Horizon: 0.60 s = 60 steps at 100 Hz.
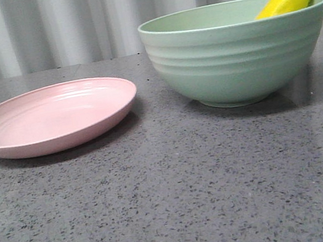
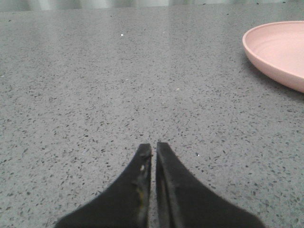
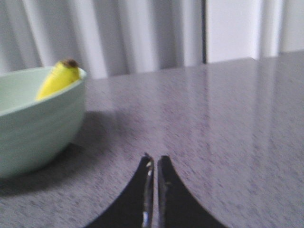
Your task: Transfer banana from pink plate to green bowl
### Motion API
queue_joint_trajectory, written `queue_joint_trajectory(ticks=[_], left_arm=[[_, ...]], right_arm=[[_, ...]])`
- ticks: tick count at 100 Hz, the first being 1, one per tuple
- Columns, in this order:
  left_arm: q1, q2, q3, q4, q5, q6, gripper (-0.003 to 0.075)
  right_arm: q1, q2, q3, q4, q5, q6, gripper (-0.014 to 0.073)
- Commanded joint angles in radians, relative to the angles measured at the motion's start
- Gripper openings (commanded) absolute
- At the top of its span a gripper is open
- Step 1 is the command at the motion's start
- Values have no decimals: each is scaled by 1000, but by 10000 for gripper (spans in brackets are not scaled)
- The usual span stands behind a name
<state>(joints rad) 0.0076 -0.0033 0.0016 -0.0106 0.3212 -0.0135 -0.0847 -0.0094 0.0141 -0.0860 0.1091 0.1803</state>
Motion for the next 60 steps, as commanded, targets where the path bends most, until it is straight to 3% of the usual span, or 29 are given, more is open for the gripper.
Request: queue_joint_trajectory(ticks=[1,10,22,60], left_arm=[[1,-33,27,1,-40,-8,-19],[1,-33,27,1,-40,-8,-19],[1,-33,27,1,-40,-8,-19],[1,-33,27,1,-40,-8,-19]], right_arm=[[-21,-20,26,-2,-10,-40,-80],[-29,-20,26,86,58,-164,-80],[-29,-20,26,64,184,-180,-80],[-29,-20,26,55,179,-180,-80]])
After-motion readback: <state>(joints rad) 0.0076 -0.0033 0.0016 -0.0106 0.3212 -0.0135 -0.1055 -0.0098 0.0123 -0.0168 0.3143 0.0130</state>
